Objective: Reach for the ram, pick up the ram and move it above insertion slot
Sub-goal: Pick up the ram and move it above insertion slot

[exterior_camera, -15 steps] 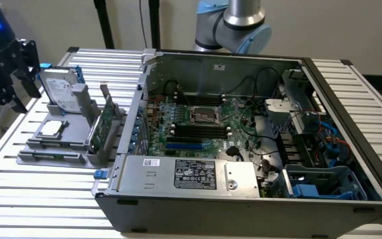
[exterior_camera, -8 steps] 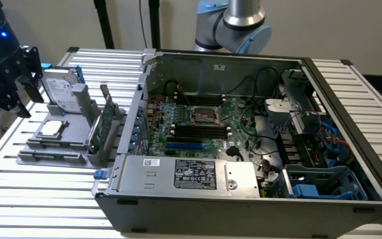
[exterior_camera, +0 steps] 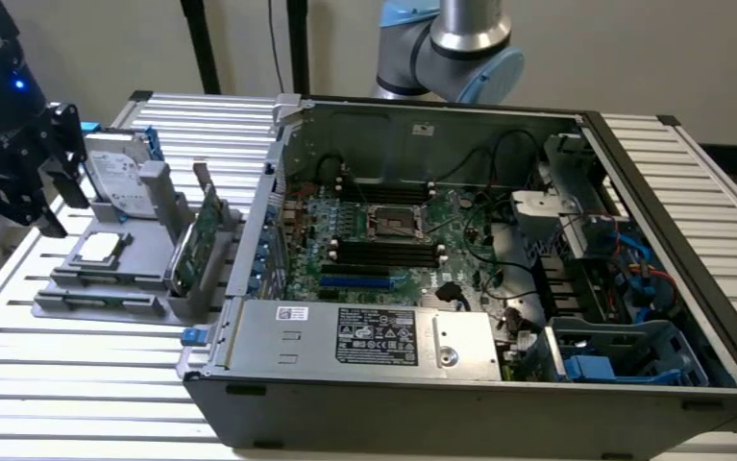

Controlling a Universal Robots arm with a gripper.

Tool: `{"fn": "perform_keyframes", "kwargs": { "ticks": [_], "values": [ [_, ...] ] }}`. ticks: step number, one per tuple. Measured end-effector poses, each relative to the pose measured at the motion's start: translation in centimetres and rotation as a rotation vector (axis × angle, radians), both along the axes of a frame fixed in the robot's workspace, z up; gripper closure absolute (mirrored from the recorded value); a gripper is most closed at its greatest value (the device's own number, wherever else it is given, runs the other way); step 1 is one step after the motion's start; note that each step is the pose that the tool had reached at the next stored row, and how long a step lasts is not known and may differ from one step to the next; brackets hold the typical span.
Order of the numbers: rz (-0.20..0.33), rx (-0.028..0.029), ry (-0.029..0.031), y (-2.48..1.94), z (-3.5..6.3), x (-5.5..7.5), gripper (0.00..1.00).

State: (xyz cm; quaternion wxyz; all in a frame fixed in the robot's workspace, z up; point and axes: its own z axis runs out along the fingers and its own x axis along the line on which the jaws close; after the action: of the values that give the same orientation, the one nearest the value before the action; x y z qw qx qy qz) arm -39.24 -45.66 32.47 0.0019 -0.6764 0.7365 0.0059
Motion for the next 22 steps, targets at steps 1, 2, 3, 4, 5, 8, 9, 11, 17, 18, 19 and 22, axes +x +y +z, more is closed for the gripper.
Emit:
{"fn": "perform_keyframes", "kwargs": {
  "ticks": [1,2,3,4,5,8,9,11,17,18,19,22],
  "values": [
    [0.007,0.0002,0.0000,-0.03,-0.18,0.0,0.52],
    [0.018,0.0009,0.0001,-0.07,-0.36,0.0,0.52],
    [0.029,0.0018,0.0004,-0.10,-0.53,0.0,0.52],
    [0.040,0.0028,0.0006,-0.13,-0.70,0.0,0.52],
    [0.052,0.0037,0.0008,-0.16,-0.87,0.0,0.52],
    [0.085,0.0060,0.0023,-0.25,-1.40,0.0,0.52],
    [0.095,0.0067,0.0031,-0.28,-1.60,0.0,0.52],
    [0.110,0.0070,0.0032,-0.31,-1.96,0.0,0.52],
    [0.130,0.0069,0.0034,-0.38,-3.05,-0.3,0.52],
    [0.132,0.0069,0.0034,-0.40,-3.22,-0.3,0.52],
    [0.134,0.0070,0.0033,-0.41,-3.40,-0.3,0.52],
    [0.137,0.0070,0.0034,-0.47,-3.96,-0.5,0.52]
  ]
}}
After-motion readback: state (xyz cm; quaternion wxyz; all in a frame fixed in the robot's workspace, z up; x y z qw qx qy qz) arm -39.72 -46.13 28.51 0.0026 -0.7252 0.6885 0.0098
